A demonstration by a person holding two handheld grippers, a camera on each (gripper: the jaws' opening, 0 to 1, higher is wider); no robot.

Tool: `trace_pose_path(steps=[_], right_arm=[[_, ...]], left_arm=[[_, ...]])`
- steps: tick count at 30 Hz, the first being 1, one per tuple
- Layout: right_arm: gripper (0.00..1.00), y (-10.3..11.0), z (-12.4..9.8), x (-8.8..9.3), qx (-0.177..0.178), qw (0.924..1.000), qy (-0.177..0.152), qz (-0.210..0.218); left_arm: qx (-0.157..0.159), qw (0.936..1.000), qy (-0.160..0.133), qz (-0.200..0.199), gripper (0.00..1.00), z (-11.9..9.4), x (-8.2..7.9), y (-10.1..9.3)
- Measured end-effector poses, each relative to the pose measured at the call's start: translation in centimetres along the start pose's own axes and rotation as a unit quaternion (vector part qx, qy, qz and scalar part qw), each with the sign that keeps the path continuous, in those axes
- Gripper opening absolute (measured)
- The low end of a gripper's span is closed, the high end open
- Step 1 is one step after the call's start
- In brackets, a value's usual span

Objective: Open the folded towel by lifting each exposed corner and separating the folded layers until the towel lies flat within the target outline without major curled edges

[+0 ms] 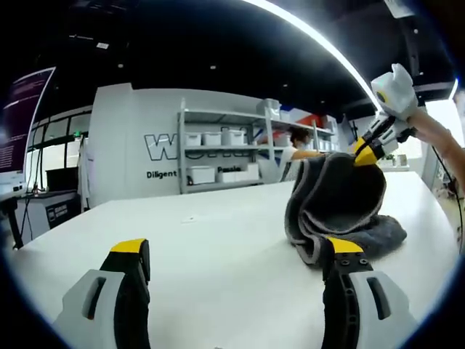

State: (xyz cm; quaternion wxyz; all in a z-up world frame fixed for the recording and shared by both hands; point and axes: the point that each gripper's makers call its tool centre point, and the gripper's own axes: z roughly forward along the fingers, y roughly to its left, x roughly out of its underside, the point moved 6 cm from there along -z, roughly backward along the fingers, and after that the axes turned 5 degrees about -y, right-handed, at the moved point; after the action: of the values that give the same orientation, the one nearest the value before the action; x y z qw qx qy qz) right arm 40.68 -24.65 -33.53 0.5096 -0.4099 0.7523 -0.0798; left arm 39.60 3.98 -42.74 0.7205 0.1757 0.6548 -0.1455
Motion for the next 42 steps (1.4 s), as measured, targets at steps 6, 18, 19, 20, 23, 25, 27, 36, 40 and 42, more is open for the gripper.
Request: trace_pose_path(steps=[6,18,19,20,23,25,27,36,40,42], right_arm=[[0.03,-0.9,-0.4,0.7,0.000,0.9992,0.004,0.039],[0.03,-2.5,-0.3,2.8,-0.020,0.9919,0.013,0.125],[0.03,-2.6,-0.3,3.0,-0.021,0.9911,0.013,0.131],[0.03,-2.9,-0.3,3.3,-0.021,0.9901,0.015,0.138],[0.03,-3.3,-0.3,4.3,-0.019,0.9883,0.020,0.150],[0.03,-3.7,-0.3,5.0,-0.017,0.9872,0.023,0.157],[0.03,-4.3,0.0,5.6,-0.017,0.9864,0.031,0.161],[0.03,-6.3,0.2,8.1,-0.005,0.9789,0.040,0.200],[0.03,-5.9,0.1,9.9,-0.009,0.9744,0.042,0.221],[0.03,-6.7,-0.1,10.5,-0.011,0.9716,0.042,0.233]], left_arm=[[-0.001,1.0000,0.001,-0.001,0.97,0.0,0.0,0.2],[0.000,1.0000,0.004,0.000,0.97,0.3,0.1,0.6],[0.000,1.0000,0.005,0.000,0.97,0.4,0.1,0.7],[0.001,1.0000,0.005,0.001,0.97,0.5,0.1,0.7],[0.001,1.0000,0.004,0.001,0.97,0.4,0.1,0.7],[0.000,1.0000,0.005,0.001,0.97,0.5,0.1,0.7],[0.002,1.0000,0.006,0.001,0.97,0.2,0.2,0.2],[0.008,0.9998,0.017,0.012,0.96,-0.1,0.5,-0.5],[0.008,0.9998,0.017,0.009,0.96,-0.1,0.5,-0.6],[0.008,0.9998,0.017,0.009,0.96,-0.1,0.5,-0.6]])
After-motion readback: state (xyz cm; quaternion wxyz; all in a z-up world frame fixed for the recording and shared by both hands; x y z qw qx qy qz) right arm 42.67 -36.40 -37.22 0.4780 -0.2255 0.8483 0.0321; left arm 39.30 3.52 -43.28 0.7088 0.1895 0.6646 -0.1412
